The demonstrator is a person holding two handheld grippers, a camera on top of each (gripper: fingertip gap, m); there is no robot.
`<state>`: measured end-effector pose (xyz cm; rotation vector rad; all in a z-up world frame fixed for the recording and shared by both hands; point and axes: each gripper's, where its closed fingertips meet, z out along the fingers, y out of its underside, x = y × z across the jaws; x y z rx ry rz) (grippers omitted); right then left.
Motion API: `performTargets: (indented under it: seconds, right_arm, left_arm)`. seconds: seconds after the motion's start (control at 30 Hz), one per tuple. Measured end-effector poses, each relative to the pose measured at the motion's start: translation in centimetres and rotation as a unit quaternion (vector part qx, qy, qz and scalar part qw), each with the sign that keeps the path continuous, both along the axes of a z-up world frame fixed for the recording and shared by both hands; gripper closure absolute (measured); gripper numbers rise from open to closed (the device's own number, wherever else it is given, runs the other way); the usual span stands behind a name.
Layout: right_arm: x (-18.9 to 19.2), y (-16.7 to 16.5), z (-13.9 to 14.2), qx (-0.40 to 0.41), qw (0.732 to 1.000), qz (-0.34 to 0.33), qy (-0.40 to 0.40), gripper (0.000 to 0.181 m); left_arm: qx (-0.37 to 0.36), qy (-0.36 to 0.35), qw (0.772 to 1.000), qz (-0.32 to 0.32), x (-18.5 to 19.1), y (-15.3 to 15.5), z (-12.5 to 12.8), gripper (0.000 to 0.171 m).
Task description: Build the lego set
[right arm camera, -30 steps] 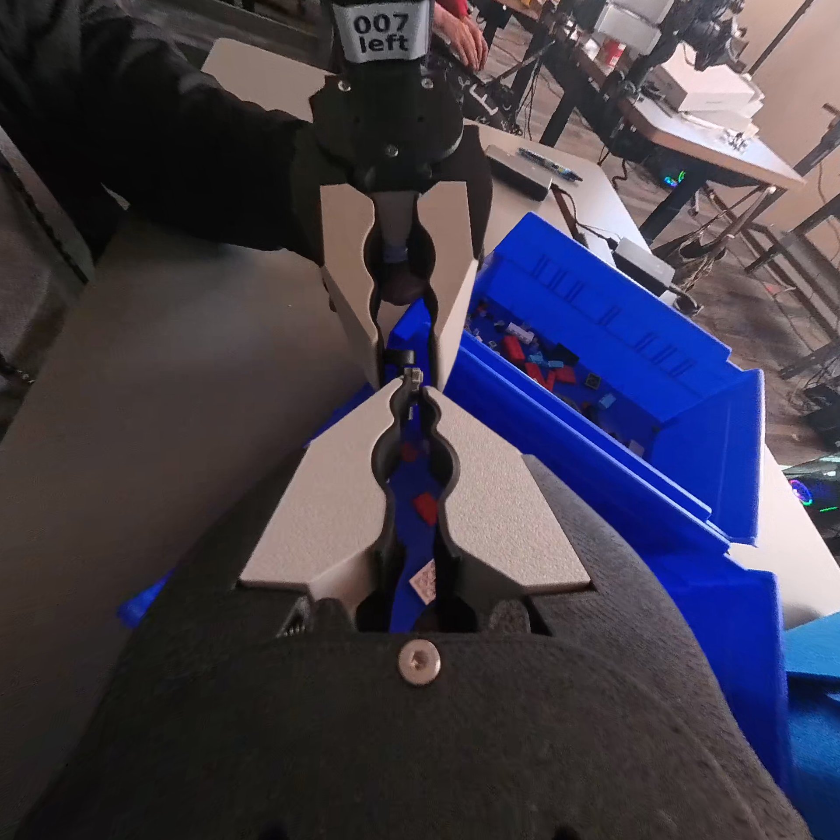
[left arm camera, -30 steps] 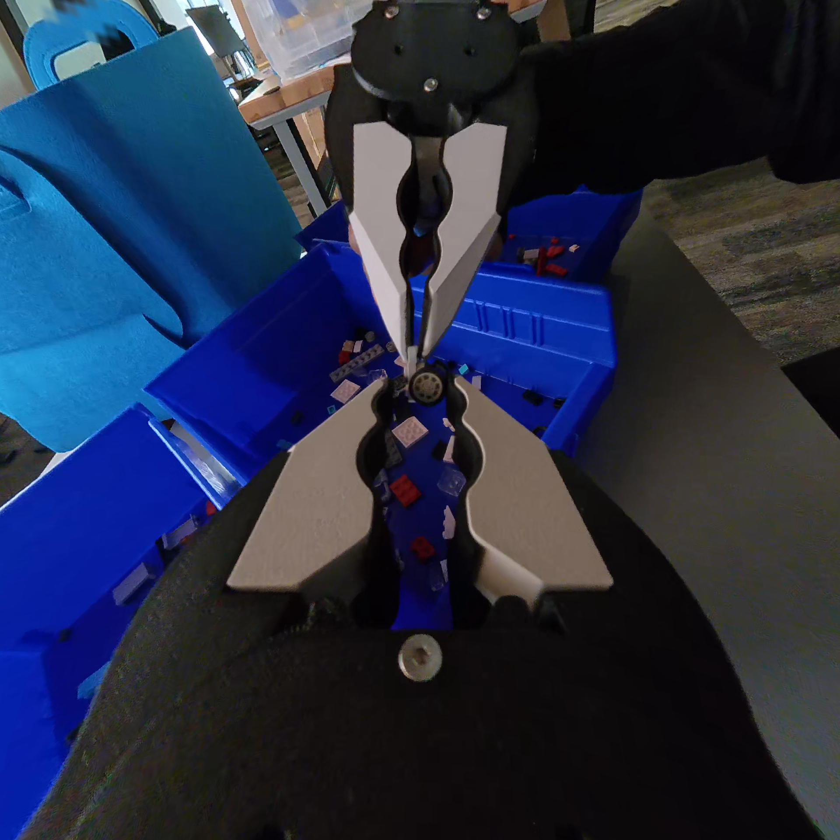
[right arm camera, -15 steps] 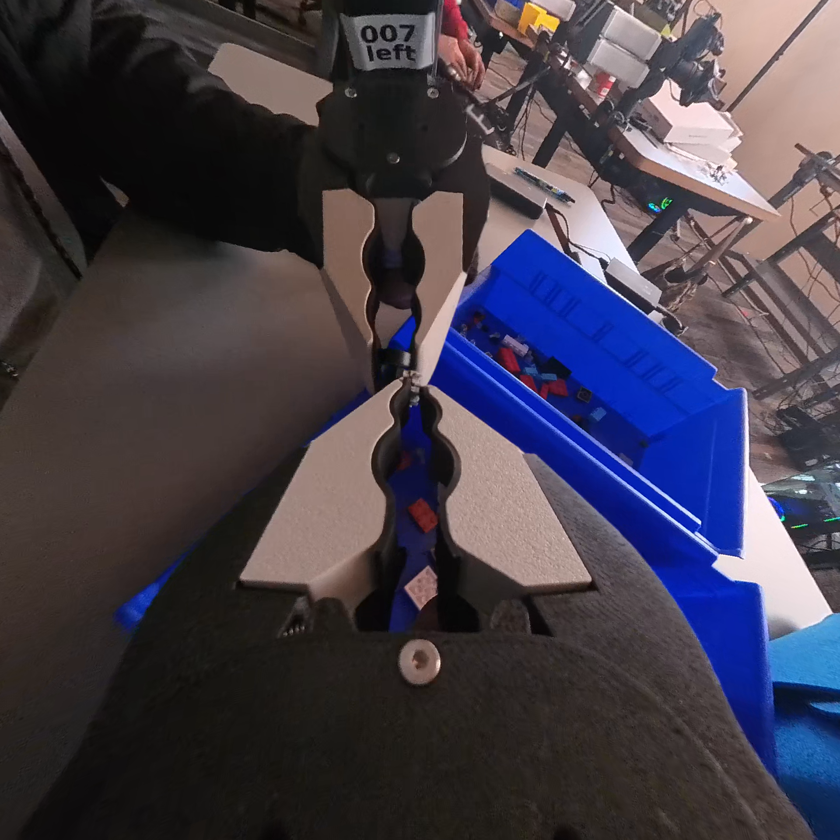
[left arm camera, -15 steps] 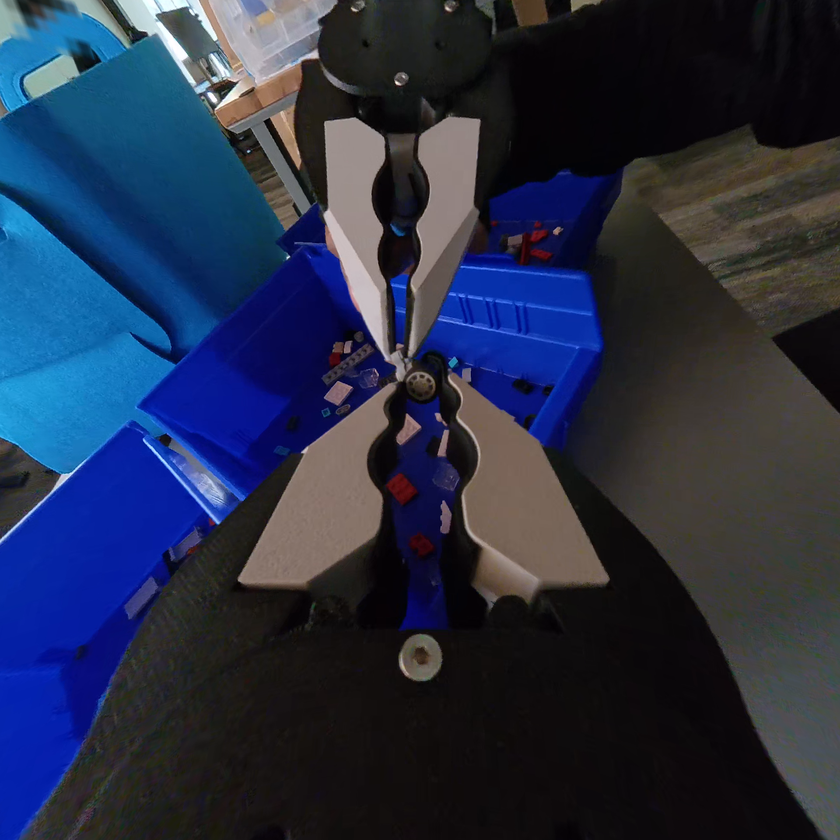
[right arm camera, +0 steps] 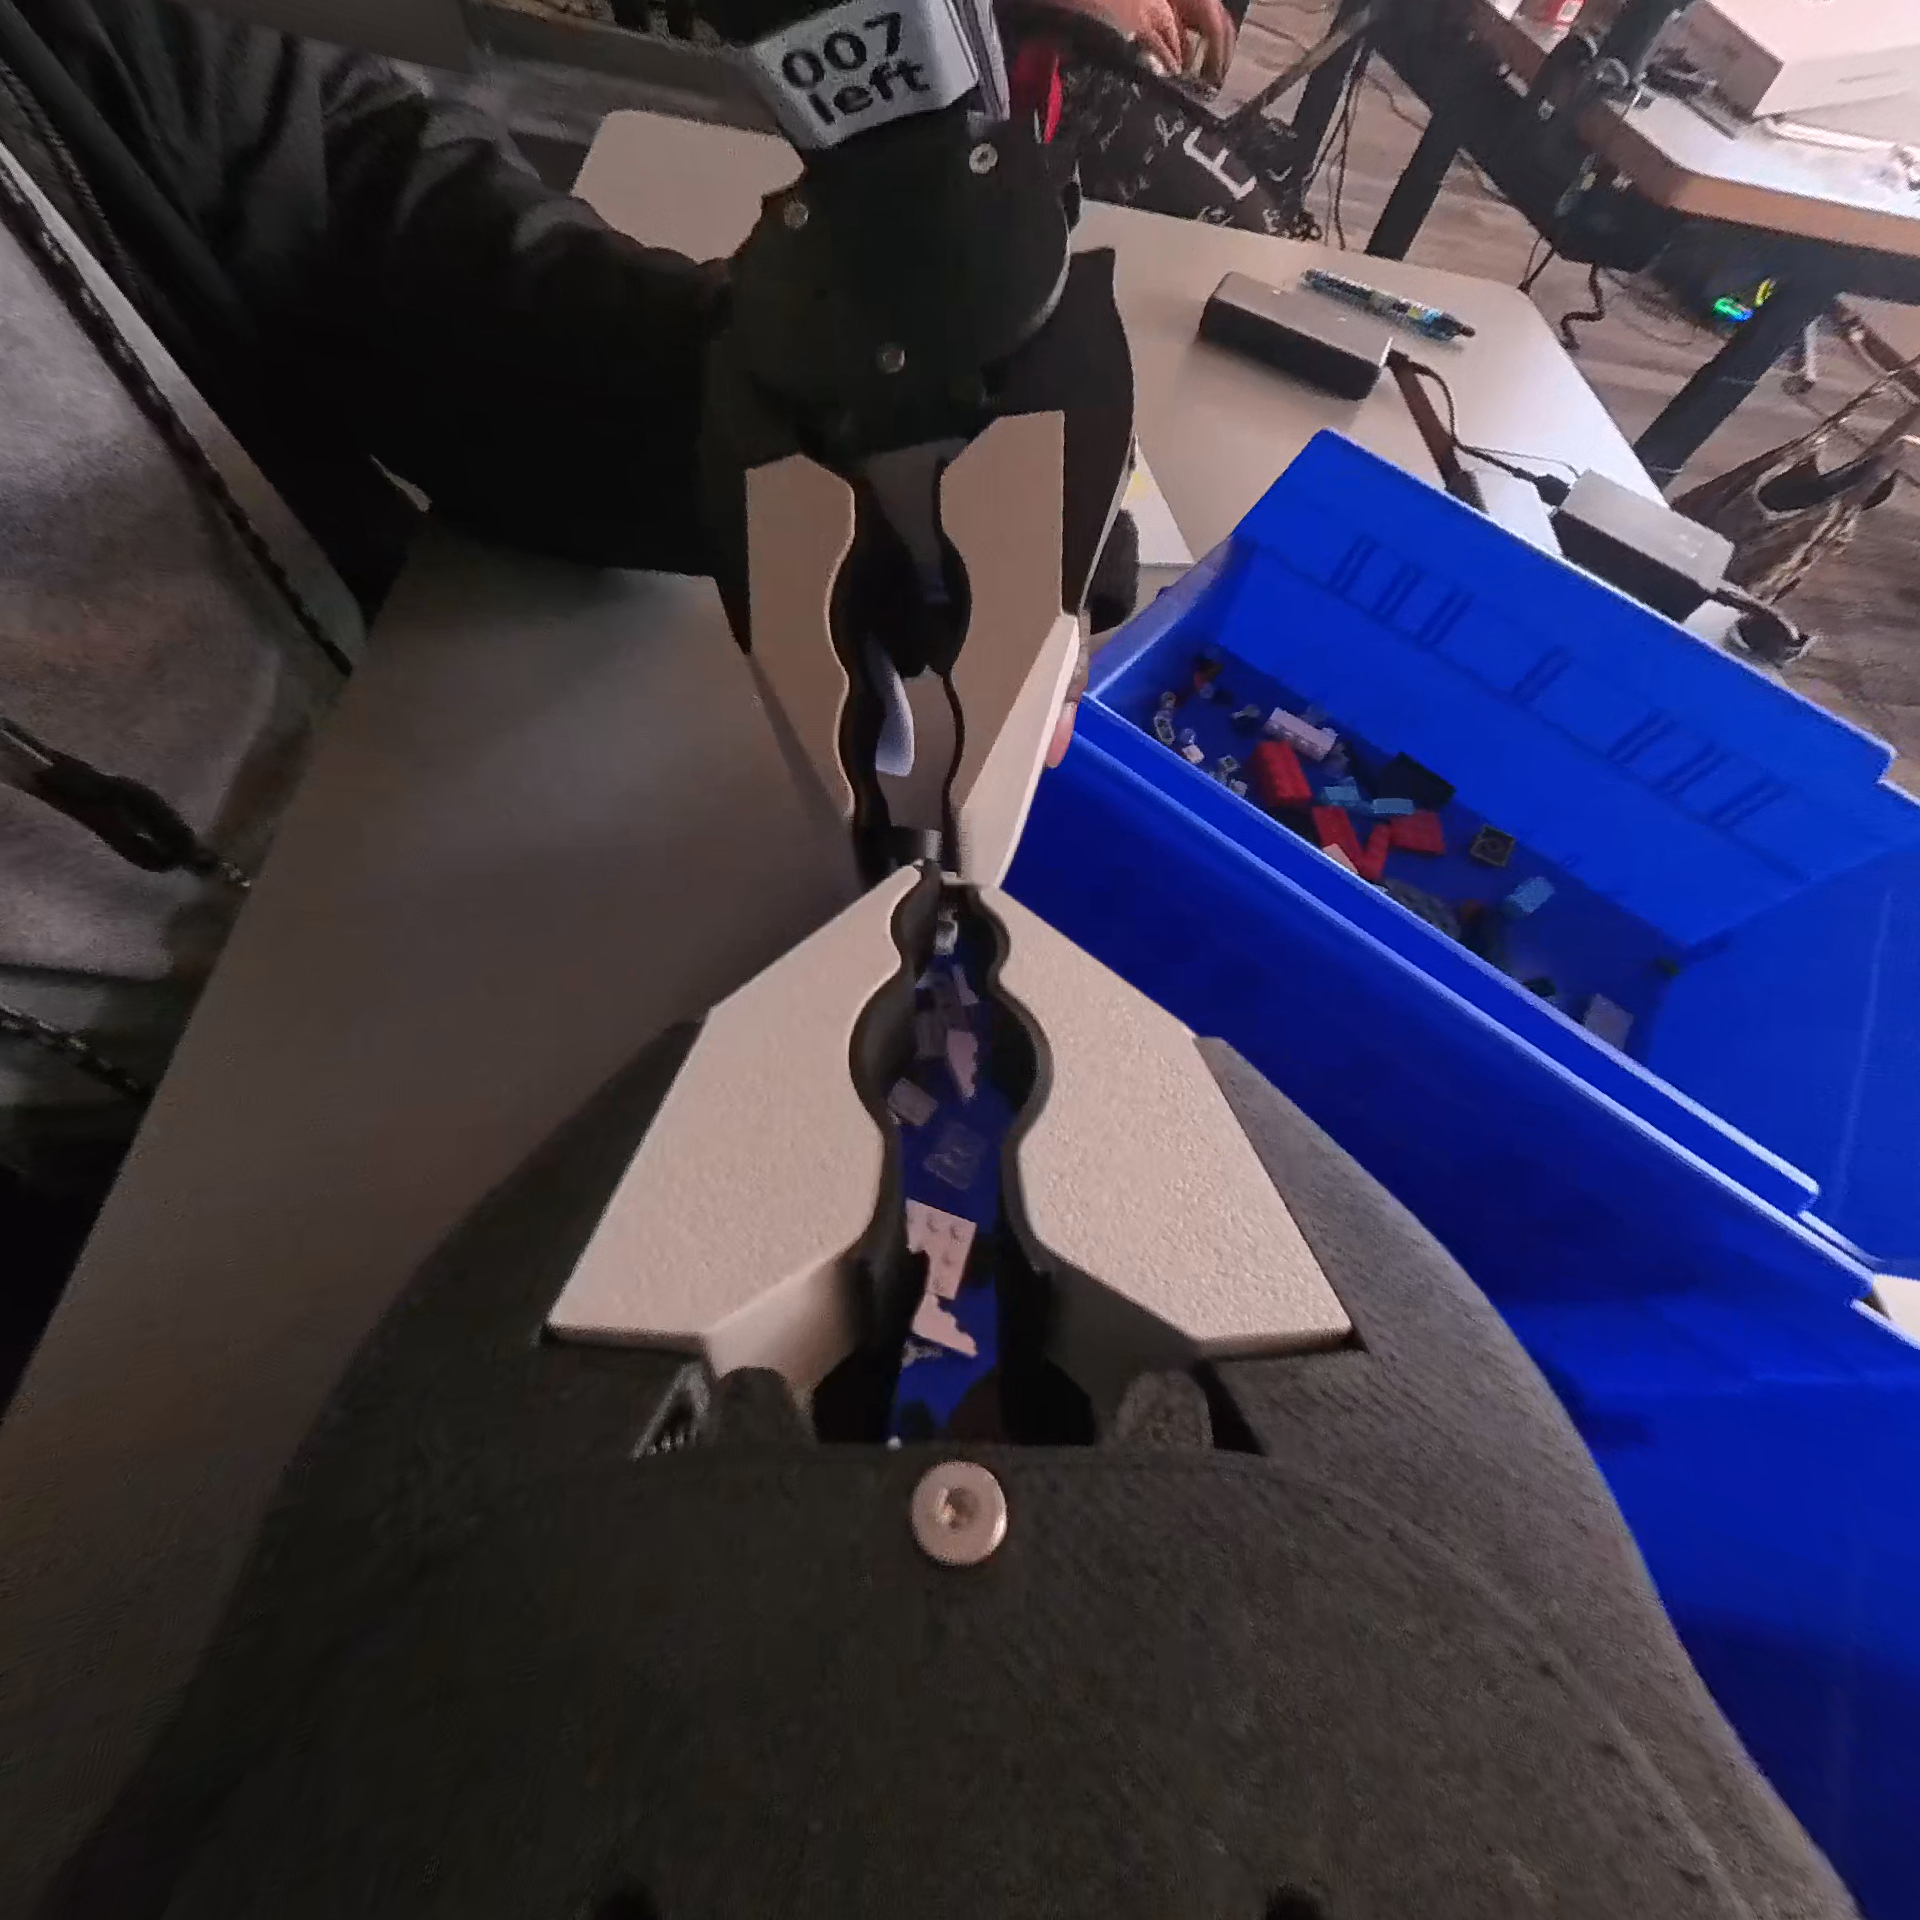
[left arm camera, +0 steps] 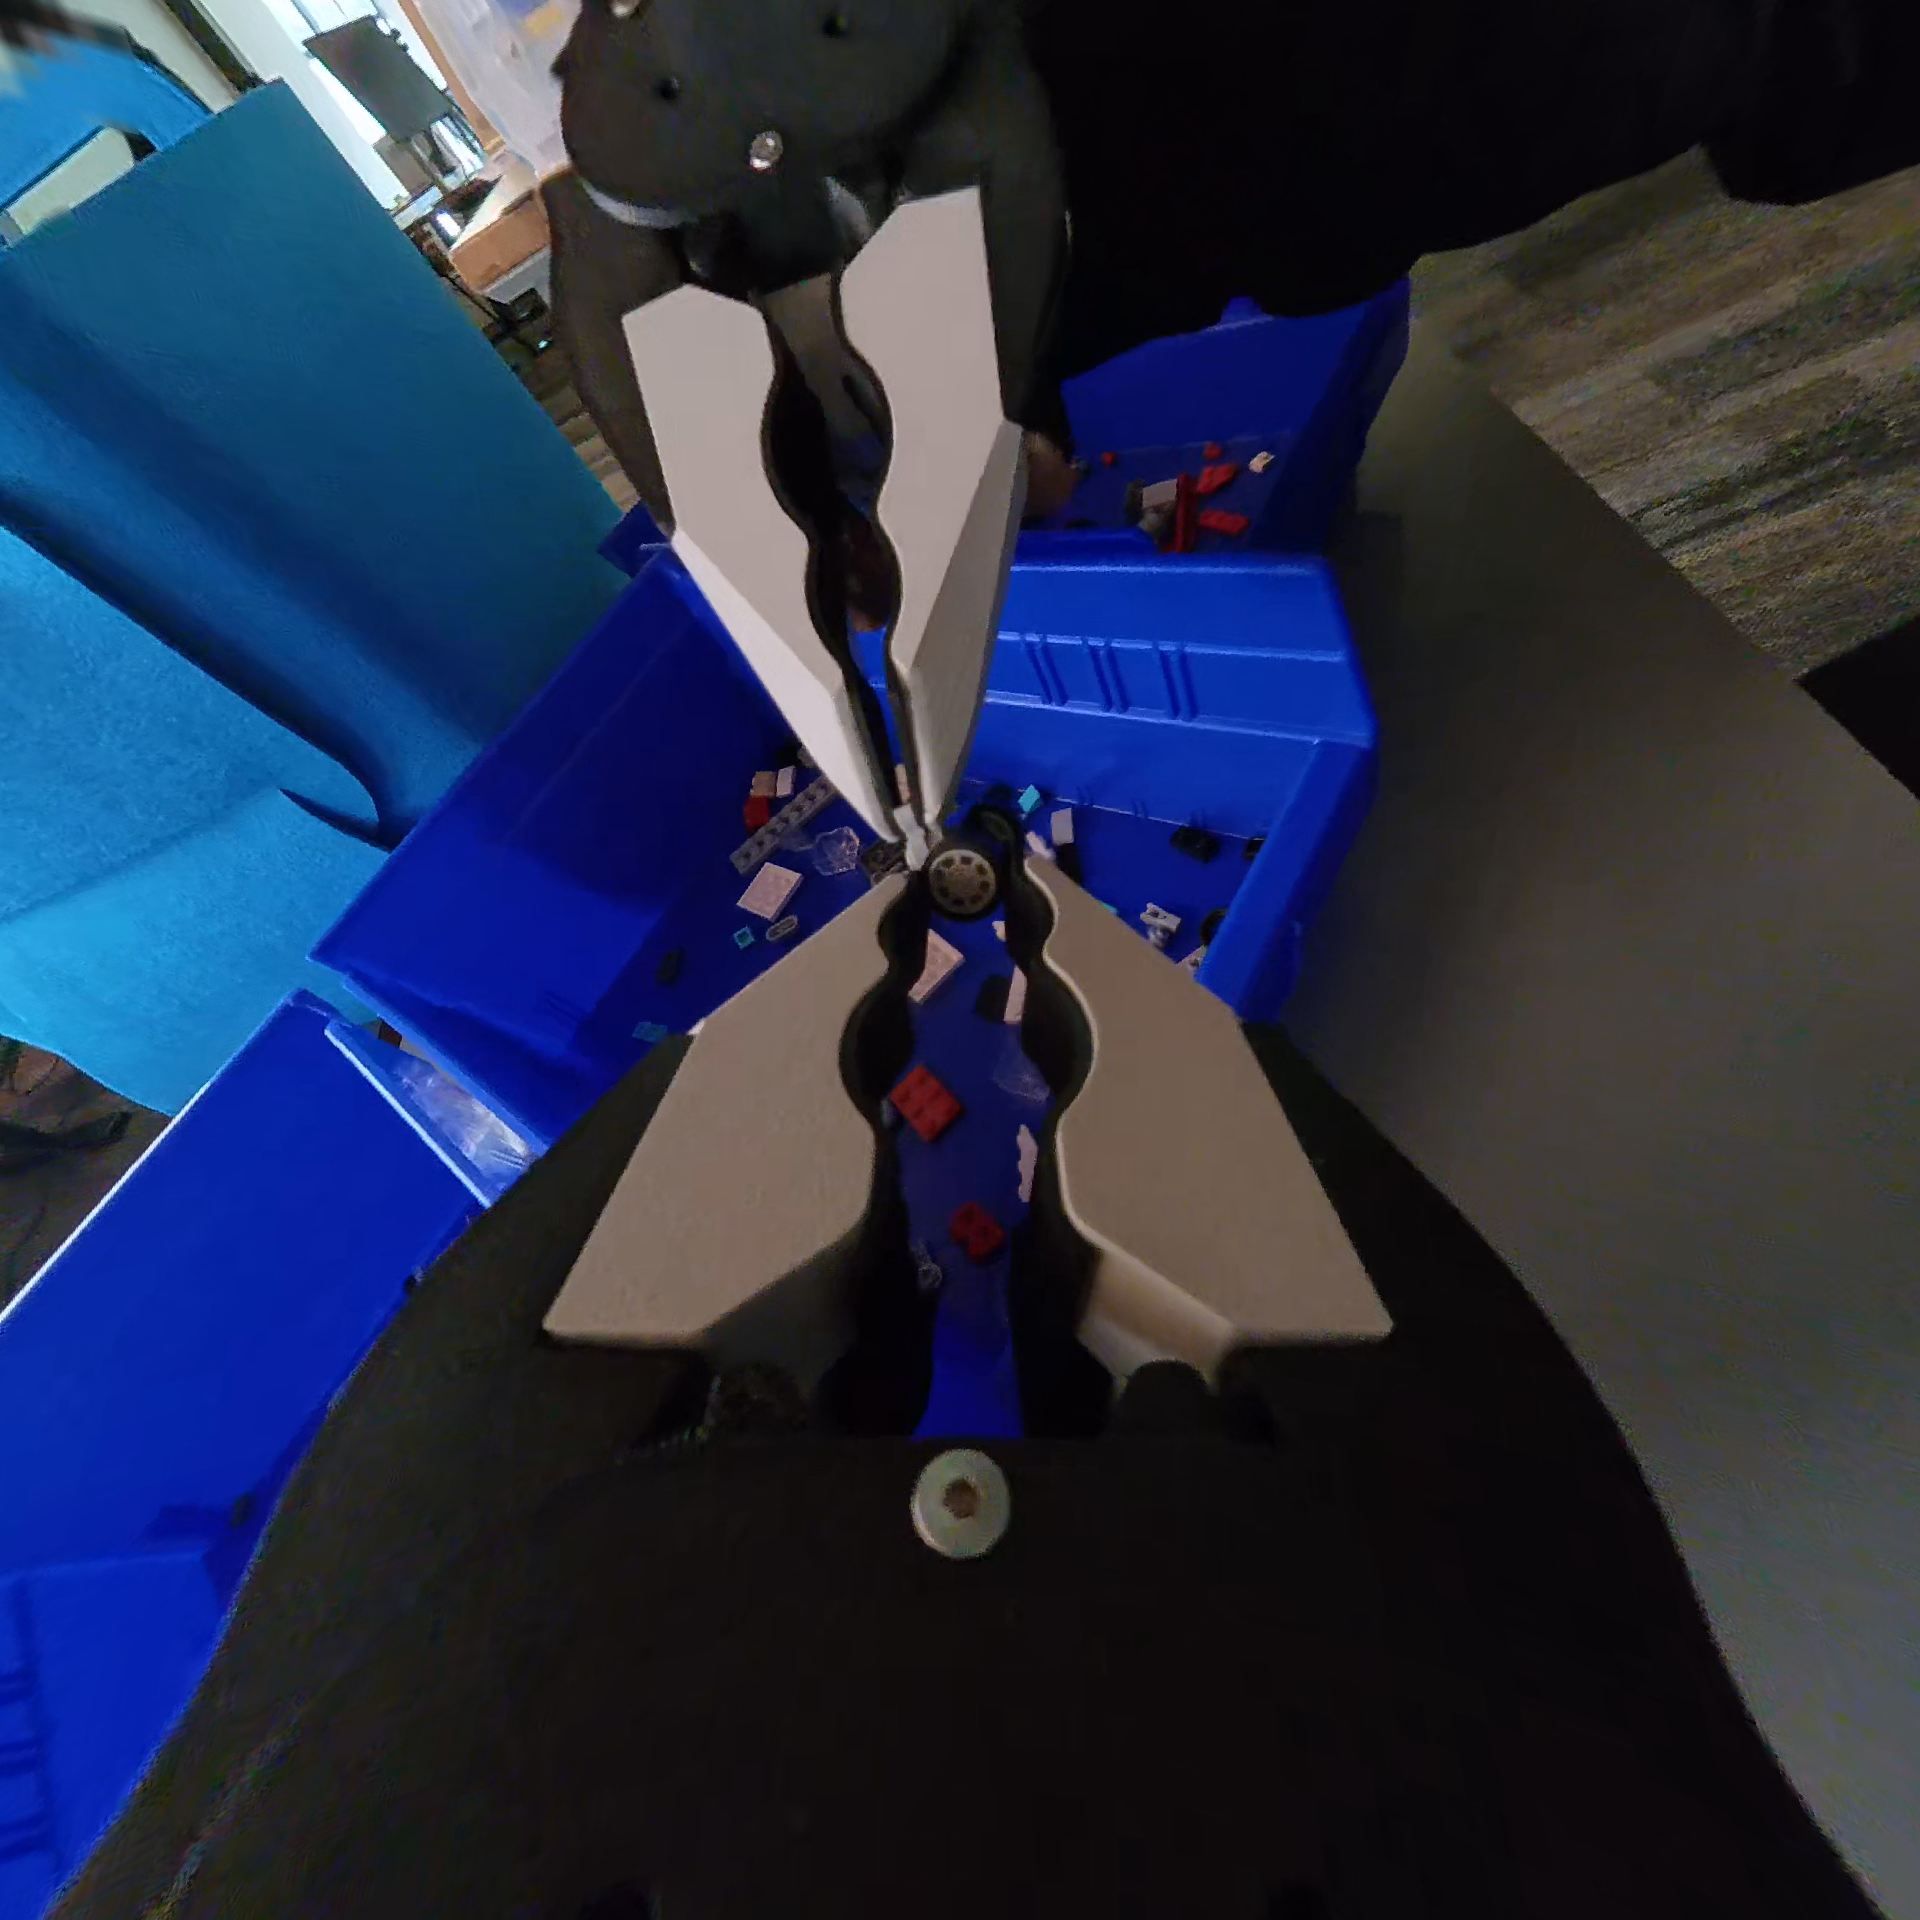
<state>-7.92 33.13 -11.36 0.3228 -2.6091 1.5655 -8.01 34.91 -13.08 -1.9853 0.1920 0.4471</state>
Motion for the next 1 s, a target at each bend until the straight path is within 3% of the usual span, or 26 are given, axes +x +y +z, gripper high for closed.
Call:
performTargets:
  seconds: [0.33,0.67,0.87,1.0]
  right_arm:
    - [-0.5,-0.5,0.7,-0.021,0.986,-0.032,0.165,0.176]
    - [-0.4,-0.3,2.2,-0.046,0.963,-0.068,0.256,0.177]
    - [0.1,-0.3,2.5,-0.059,0.961,-0.064,0.261,0.177]
    - [-0.1,-0.2,2.5,-0.06,0.97,-0.076,0.224,0.177]
  left_arm:
    - [0.051,-0.123,0.99,0.045,-0.4,0.0,1.1,0.152]
    - [0.069,-0.105,0.99,0.069,-0.8,-0.1,2.0,0.152]
    - [0.071,-0.084,0.993,0.052,-0.4,-0.2,2.3,0.154]
    - [0.065,-0.044,0.996,0.049,-0.4,-0.3,2.3,0.155]
